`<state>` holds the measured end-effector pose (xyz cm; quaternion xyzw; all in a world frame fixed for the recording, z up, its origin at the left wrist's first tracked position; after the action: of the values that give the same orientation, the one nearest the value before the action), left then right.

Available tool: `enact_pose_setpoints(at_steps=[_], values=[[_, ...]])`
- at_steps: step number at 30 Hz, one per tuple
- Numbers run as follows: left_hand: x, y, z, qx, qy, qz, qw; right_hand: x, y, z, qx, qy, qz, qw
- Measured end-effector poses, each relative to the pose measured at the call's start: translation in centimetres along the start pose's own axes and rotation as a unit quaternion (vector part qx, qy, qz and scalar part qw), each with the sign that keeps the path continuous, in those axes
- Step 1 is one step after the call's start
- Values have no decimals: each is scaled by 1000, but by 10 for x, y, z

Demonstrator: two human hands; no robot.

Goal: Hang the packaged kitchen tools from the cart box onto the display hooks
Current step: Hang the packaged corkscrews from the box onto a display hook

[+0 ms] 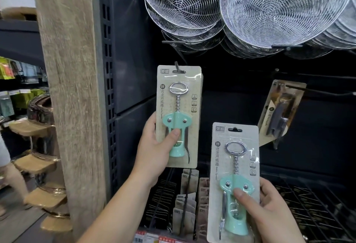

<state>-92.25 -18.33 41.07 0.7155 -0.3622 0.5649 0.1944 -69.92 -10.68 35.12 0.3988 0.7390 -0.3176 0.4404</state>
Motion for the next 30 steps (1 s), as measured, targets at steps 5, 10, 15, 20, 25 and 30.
enact_pose_setpoints(at_steps=[5, 10, 15, 20, 25, 30], values=[[-2, -8, -19, -16, -3, -17, 1000, 3, 6, -1, -10, -12, -11, 1000], [-8, -17, -43, -15, 12, -32, 999, 6, 11, -2, -19, -24, -5, 1000], [-20, -26, -68, -11, 30, -50, 998, 6, 16, -3, 22, -23, -15, 999], [-42, -24, -95, 9, 51, -76, 996, 5, 15, -5, 49, -26, 13, 998], [-42, -23, -91, 44, 73, -82, 993, 0, 7, -8, 33, -17, -15, 999], [-45, -15, -66, 96, 85, -126, 984, -6, -9, -11, 16, -20, -16, 1000]])
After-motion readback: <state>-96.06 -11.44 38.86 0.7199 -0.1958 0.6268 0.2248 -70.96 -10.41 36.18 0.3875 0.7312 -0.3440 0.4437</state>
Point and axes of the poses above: each hand's wrist, its own z-axis away from the middle knuckle, its own y-axis out of the back of the hand, x = y × z, the point moved 1 cm from there along -z, towards the middle knuckle, and after that the axes turned 11 degrees about y, right-handed, at the moved point
